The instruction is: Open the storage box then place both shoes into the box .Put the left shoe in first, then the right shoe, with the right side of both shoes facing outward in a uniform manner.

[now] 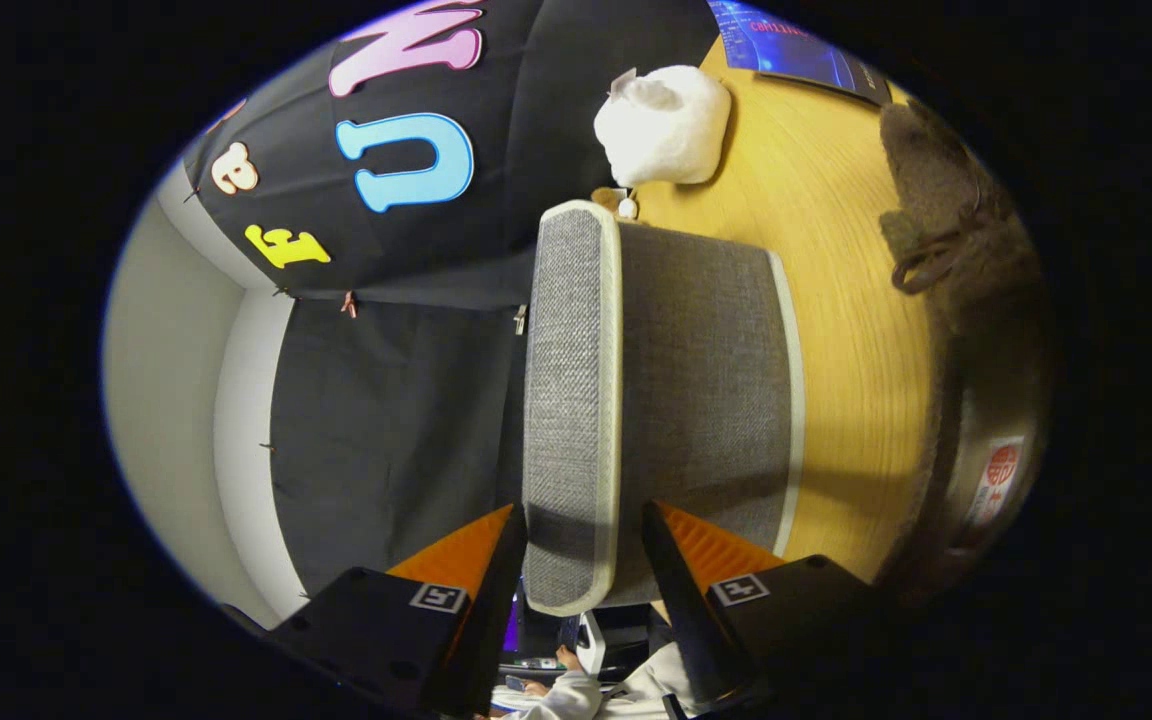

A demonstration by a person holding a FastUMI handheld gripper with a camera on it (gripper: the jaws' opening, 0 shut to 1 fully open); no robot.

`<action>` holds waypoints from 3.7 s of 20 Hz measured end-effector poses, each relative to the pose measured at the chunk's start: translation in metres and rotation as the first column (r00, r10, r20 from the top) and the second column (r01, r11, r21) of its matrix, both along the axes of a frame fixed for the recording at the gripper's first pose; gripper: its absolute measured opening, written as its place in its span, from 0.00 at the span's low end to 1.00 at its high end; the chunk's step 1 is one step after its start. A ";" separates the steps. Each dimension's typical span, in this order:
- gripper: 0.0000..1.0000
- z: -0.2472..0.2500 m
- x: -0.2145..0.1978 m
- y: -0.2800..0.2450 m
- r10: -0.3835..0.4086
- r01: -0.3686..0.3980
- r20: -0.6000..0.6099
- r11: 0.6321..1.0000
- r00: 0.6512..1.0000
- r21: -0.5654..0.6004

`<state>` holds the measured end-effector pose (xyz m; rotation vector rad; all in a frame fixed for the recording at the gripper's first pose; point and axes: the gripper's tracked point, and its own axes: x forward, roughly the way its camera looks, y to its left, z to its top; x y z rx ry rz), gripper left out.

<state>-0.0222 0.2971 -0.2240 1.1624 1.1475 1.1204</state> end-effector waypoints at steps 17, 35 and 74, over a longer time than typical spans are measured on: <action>0.05 0.042 0.013 0.016 -0.084 0.080 -0.041 0.992 0.996 -0.102; 0.05 0.205 0.008 0.153 -0.061 0.070 0.159 0.996 0.985 -0.053; 0.98 0.111 0.019 0.232 -0.065 0.364 0.550 0.813 0.833 -0.455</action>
